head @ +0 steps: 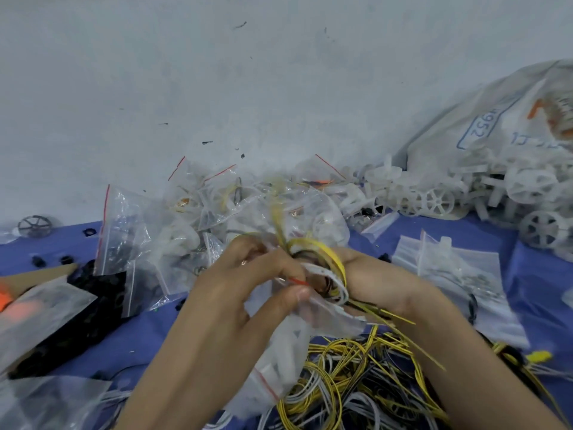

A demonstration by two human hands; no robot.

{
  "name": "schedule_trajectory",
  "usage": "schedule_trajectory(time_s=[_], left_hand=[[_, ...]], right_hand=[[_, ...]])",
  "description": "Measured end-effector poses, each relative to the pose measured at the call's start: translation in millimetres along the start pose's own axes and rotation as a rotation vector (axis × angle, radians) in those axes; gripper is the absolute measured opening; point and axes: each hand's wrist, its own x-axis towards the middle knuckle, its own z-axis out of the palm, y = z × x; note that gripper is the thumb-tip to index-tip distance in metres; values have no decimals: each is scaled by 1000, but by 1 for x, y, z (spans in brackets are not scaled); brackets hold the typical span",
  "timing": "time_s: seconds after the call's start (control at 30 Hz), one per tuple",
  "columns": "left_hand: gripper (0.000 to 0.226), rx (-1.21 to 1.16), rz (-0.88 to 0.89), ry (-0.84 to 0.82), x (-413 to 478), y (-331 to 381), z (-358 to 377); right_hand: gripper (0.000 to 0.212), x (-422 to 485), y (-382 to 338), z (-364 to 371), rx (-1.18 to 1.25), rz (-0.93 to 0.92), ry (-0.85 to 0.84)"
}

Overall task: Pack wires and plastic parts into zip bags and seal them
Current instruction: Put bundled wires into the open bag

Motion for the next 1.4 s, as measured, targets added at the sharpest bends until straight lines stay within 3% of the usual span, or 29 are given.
schedule_trajectory(time_s=[0.07, 0.2, 0.3, 0.37, 0.43, 0.67, 0.83, 0.9, 0.97, 1.03, 1.23, 1.4], left_hand=[[5, -31, -9, -15, -1, 2, 0], [6, -49, 37, -80, -2, 10, 6], [14, -32, 111, -130, 1, 19, 12], [11, -51, 138, -115, 3, 23, 13], [12, -56, 151, -78, 3, 25, 10], [13, 48, 70, 208, 0, 14, -6], [11, 28, -6, 360, -3, 5, -9], [11, 24, -20, 406, -3, 2, -12], [11, 14, -21, 423, -4, -1, -15], [11, 20, -4, 414, -4, -1, -16], [12, 71, 98, 303, -2, 5, -12], [8, 95, 192, 229, 2, 9, -6]], right_hand=[[21, -4, -4, 2, -342, 46, -87], [8, -5, -11, 10, -671, 166, -233], [25, -9, -15, 6, -794, 204, -265], [28, -12, -19, 3, -770, 215, -245], [11, -15, -22, 2, -665, 171, -190], [55, -34, -41, -12, -385, 72, 72], [62, -40, -46, -19, -257, -160, 154], [53, -40, -45, -21, -174, -250, 176], [26, -36, -43, -18, -230, -315, 246], [15, -29, -40, -11, -313, -349, 275], [23, -15, -30, 13, -487, -261, 118], [19, -18, -27, 12, -790, -135, -26]])
